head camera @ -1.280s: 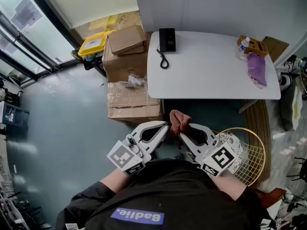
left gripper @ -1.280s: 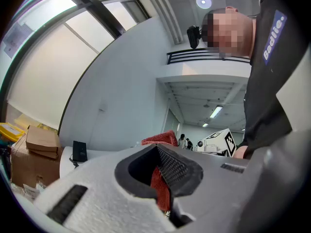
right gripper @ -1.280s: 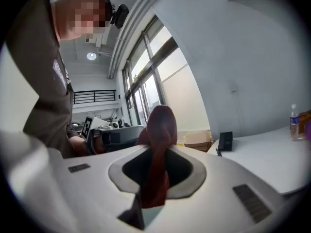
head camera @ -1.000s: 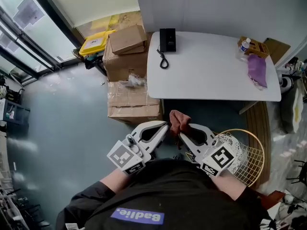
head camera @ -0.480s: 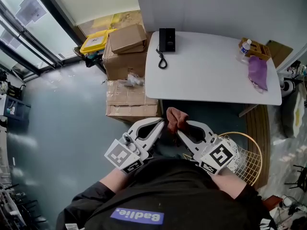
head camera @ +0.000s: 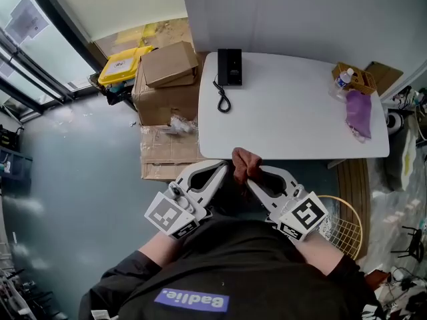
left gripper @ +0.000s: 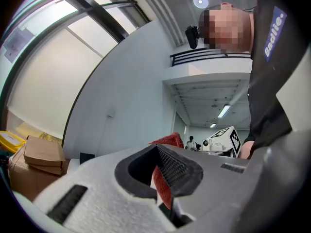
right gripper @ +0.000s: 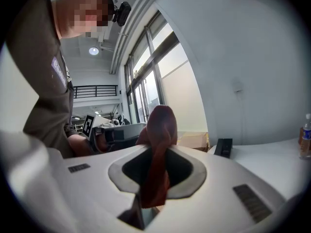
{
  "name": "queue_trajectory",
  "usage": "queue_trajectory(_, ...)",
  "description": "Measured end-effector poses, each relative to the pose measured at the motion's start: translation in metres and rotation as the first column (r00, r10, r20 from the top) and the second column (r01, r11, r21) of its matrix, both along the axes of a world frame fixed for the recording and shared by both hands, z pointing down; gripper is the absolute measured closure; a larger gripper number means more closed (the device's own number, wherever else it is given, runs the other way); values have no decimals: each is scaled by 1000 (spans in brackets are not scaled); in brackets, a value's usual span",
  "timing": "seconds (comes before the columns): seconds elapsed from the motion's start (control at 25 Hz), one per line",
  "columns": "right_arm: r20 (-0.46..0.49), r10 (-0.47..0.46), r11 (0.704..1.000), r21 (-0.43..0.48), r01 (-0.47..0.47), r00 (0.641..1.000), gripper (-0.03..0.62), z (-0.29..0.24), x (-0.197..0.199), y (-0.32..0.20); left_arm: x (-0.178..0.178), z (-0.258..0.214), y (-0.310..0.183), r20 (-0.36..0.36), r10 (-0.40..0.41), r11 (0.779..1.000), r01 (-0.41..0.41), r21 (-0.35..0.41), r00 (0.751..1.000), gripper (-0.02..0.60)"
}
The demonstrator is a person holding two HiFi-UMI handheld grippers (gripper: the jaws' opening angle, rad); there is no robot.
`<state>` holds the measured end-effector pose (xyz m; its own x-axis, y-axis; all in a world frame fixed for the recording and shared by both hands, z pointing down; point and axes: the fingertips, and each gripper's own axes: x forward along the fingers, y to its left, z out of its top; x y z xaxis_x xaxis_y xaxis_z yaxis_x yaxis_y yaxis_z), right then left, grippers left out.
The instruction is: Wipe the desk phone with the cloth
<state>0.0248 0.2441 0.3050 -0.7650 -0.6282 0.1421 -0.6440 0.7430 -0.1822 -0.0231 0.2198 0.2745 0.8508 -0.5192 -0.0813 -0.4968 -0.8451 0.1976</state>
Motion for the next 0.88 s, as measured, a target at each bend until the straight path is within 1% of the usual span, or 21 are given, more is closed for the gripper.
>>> queue_trajectory(0.2, -32, 52, 998, -23, -52, 998, 514, 4, -8, -68, -11, -1, -66, -2, 43, 999, -44, -11, 999, 578)
queue_trajectory(0.32, -53, 87, 996, -16, -87, 995, 514, 3, -14, -105, -17, 0, -100, -2, 89, 996, -89, -22, 996, 578)
queue_trajectory(0.44, -72, 120, 993, -11, -121, 990, 514, 5, -11, -136, -14, -3, -127, -31, 125, 992, -126, -17, 992, 578)
queue_trajectory(0.52, -76, 130, 991, -17, -132, 989, 514, 7, -7, -151, -10, -2, -140, -29, 132, 991, -133, -31, 991, 578)
queue_trajectory(0.6, -78, 124, 992, -25, -126, 989, 514, 10, -2, -165, -5, -1, -153, -25, 130, 991, -131, -38, 991, 578)
queue_trajectory(0.68, -77, 110, 993, -33, -113, 991, 514, 16, 4, -179, 0, 2, -167, -36, 116, 992, -118, -36, 993, 578)
queue_trajectory(0.8, -74, 75, 996, -44, -79, 994, 514, 28, 13, -205, 10, 16, -189, -21, 83, 994, -84, -67, 996, 578)
queue_trajectory(0.88, -76, 38, 998, -54, -43, 996, 514, 34, 20, -224, 19, 23, -205, -11, 54, 996, -54, -74, 999, 578)
